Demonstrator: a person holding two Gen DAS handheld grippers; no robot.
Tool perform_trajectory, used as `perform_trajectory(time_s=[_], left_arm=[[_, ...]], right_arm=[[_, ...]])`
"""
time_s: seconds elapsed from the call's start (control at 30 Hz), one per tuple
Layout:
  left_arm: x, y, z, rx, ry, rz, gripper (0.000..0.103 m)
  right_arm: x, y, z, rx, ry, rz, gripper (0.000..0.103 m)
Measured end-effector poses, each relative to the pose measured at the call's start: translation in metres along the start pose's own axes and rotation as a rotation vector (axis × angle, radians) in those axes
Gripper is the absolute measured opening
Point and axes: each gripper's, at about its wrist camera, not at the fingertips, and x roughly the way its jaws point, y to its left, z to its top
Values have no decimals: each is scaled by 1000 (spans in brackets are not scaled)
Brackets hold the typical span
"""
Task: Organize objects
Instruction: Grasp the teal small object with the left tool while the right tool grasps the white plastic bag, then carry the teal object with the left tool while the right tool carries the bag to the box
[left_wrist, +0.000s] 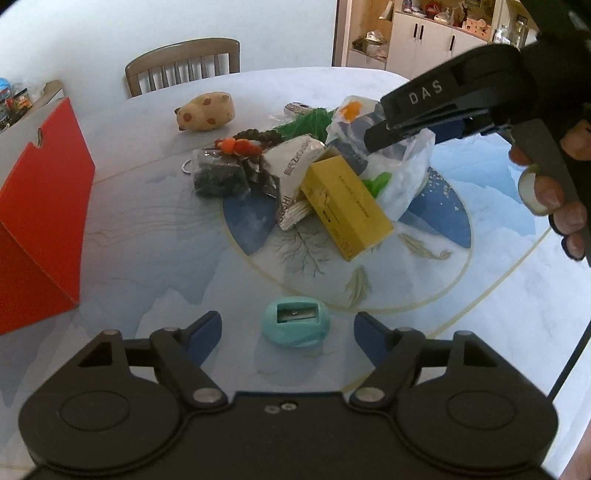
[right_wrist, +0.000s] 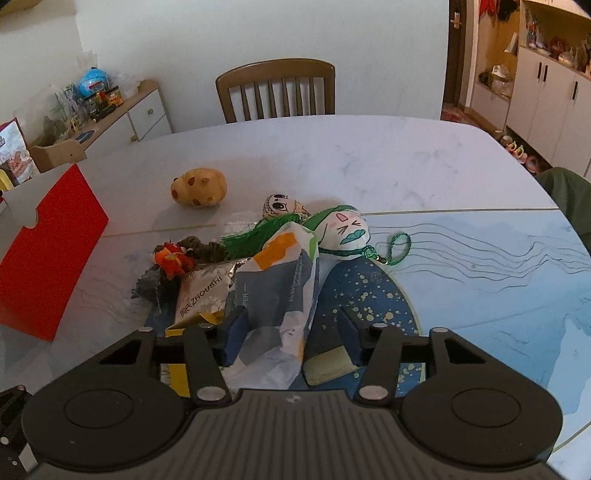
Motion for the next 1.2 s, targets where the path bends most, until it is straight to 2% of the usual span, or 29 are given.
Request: perform_trajectory(time_s=[0.1, 0.23, 0.43, 0.6, 0.87, 1.2], left_arm=[[1, -4, 0, 24, -5, 7, 69], [1, -6, 0, 34, -10, 1, 60], [0, -7, 2, 39, -9, -13, 38], [1, -3, 3, 21, -3, -31, 38], [-10, 7, 11, -12, -14, -60, 37], [-49, 49, 33, -127, -78, -69, 37]], right_arm=[[1, 1, 1, 7, 1, 19, 33], [0, 3, 2, 0, -5, 28, 30], [-2, 3, 3, 4, -10, 32, 23], [-6, 1, 3, 11, -26, 26, 19], [-23, -2, 4, 27, -50, 31, 18], [-65, 14, 16, 38, -100, 80, 18]])
